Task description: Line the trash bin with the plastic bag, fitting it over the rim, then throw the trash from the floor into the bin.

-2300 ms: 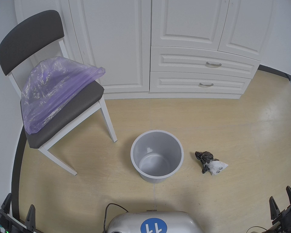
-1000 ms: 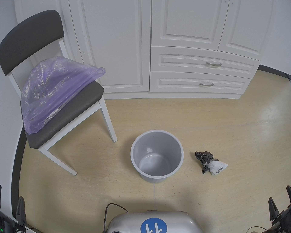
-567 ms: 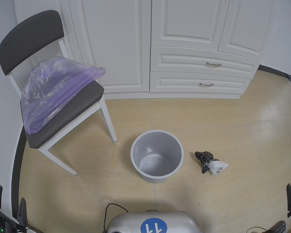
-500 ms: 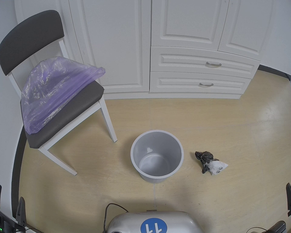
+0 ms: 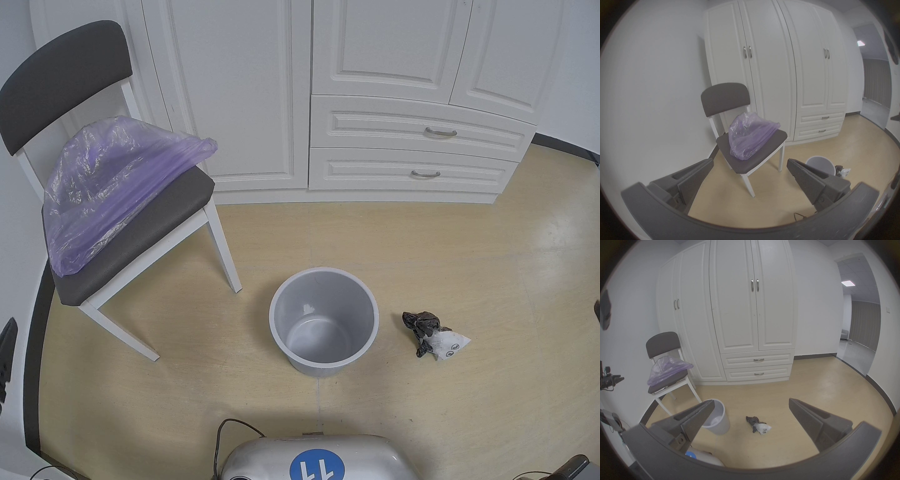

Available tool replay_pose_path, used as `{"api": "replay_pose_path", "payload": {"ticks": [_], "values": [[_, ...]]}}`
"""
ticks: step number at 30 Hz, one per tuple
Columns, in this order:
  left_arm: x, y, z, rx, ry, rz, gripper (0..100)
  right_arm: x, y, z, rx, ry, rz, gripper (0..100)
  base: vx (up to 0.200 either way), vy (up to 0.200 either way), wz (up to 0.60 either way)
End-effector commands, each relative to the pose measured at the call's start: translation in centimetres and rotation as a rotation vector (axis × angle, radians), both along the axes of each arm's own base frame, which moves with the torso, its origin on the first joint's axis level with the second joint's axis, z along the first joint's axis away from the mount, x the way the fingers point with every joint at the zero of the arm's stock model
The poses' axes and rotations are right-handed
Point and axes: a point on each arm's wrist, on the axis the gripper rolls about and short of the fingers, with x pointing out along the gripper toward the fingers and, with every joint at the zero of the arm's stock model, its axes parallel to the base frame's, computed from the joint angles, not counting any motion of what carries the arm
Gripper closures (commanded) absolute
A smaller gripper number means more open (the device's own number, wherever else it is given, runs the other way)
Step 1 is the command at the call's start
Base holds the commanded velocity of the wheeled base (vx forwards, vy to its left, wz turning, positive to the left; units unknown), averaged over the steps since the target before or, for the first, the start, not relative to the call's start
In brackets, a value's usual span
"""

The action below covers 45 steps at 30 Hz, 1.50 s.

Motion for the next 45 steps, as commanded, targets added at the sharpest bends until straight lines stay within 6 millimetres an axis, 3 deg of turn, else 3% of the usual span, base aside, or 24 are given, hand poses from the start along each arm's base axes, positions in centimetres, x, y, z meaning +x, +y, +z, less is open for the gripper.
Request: {"api": "replay_pose_path", "payload": {"ticks": [1, 6, 11, 26, 33, 45], "values": [[6.4, 0.2, 1.6, 0.037, 0.211, 0.038, 0, 6.5, 0.2, 2.6, 0.015, 0.077, 0.006, 0, 0.0, 0.0, 0.0], [9.6, 0.5, 1.2, 0.07, 0.302, 0.062, 0, 9.1, 0.6, 2.0, 0.047, 0.108, 0.036, 0, 0.0, 0.0, 0.0], [13.1, 0.9, 0.7, 0.251, 0.392, 0.171, 0, 11.6, 1.5, 1.8, 0.078, 0.136, 0.087, 0, 0.0, 0.0, 0.0], [20.7, 1.1, -0.7, 0.333, 0.481, 0.289, 0, 13.4, 2.2, 0.9, 0.081, 0.17, 0.12, 0, 0.0, 0.0, 0.0], [23.0, 1.0, -0.5, 0.342, 0.455, 0.356, 0, 13.4, 2.1, 1.0, 0.098, 0.162, 0.115, 0, 0.0, 0.0, 0.0], [24.2, 2.0, -1.1, 0.337, 0.488, 0.395, 0, 12.8, 1.3, 1.5, 0.124, 0.132, 0.13, 0, 0.0, 0.0, 0.0]]}}
